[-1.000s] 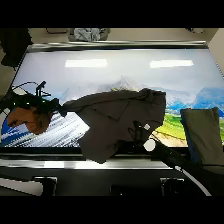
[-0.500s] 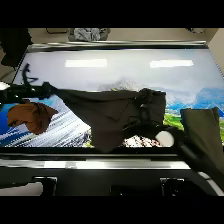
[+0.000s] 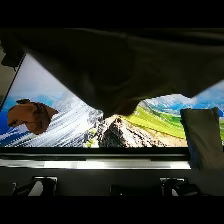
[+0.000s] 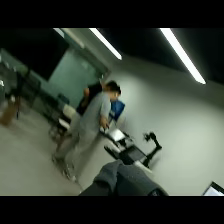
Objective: Fold the shirts.
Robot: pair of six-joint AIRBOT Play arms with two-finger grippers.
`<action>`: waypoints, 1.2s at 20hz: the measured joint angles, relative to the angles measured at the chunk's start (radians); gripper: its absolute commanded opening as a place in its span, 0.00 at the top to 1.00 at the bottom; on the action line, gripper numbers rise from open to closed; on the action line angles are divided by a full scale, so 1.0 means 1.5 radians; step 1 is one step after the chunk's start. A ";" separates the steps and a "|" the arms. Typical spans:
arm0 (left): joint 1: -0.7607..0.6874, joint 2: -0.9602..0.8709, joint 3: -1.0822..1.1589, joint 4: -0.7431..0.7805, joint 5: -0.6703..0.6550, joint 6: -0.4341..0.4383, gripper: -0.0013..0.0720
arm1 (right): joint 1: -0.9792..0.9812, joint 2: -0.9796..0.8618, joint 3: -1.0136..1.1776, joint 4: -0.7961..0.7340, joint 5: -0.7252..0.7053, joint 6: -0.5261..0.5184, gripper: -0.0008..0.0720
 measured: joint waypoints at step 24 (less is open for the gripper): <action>-0.147 -0.420 -0.184 0.308 -0.038 -0.072 0.94 | -0.016 -0.660 0.028 0.063 -0.021 0.021 0.91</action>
